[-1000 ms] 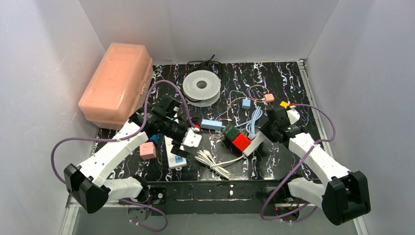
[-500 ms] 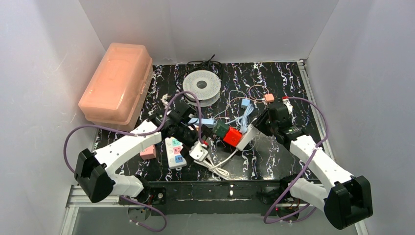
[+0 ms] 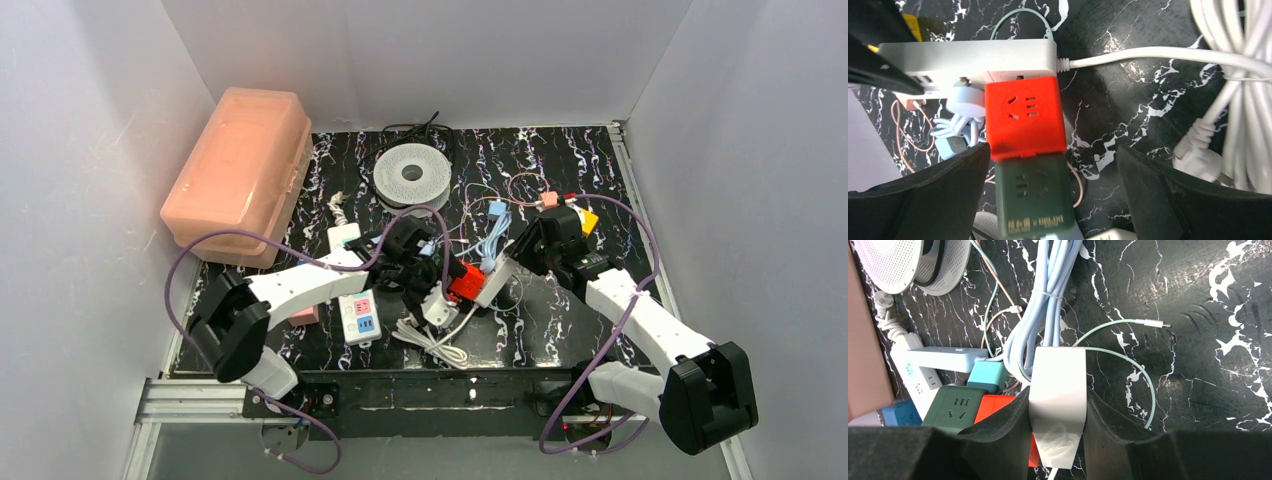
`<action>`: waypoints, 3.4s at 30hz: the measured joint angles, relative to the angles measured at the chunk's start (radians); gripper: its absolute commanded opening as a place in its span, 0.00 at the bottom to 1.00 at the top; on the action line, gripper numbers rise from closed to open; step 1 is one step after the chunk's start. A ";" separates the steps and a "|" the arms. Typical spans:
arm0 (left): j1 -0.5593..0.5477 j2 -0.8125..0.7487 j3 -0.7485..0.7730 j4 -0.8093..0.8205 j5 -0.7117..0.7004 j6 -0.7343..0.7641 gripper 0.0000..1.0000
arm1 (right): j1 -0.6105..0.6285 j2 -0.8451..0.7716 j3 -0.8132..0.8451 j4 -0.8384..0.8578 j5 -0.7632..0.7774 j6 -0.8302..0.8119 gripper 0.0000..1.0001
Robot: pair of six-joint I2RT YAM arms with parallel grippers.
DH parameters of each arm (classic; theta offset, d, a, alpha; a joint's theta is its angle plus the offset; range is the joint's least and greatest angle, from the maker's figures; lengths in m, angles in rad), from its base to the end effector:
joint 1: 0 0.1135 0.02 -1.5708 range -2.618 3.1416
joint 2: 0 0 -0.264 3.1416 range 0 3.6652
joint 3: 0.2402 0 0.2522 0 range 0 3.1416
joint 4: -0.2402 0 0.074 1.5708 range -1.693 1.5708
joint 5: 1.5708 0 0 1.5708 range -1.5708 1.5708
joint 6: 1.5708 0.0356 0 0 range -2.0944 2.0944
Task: Pull the plug off the socket
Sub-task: Remove the plug from the socket, then place the plug at the center of the board.
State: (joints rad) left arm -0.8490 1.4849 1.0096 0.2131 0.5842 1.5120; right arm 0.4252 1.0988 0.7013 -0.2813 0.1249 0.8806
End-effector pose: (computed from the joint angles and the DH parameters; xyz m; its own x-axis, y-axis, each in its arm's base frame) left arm 0.2117 -0.2703 0.2909 0.9663 0.1625 -0.1995 0.2284 -0.1853 0.9558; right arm 0.2151 0.0925 0.2405 -0.6116 0.5629 -0.5559 0.2367 0.8007 0.5504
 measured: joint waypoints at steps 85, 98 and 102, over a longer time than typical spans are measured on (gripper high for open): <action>-0.039 -0.029 -0.148 -0.084 -0.255 0.178 0.46 | 0.032 -0.153 -0.077 -0.088 0.052 -0.043 0.01; -0.043 -0.029 -0.160 -0.112 -0.226 0.179 0.98 | 0.027 -0.196 -0.084 -0.136 0.043 -0.069 0.01; -0.043 -0.032 -0.143 -0.146 -0.224 0.179 0.98 | 0.027 -0.196 -0.084 -0.135 0.039 -0.073 0.01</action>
State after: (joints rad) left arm -0.8921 1.4532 0.8661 0.0673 0.3607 1.6905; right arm 0.4526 0.9028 0.6170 -0.4164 0.1642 0.8078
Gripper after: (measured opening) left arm 0.981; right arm 0.434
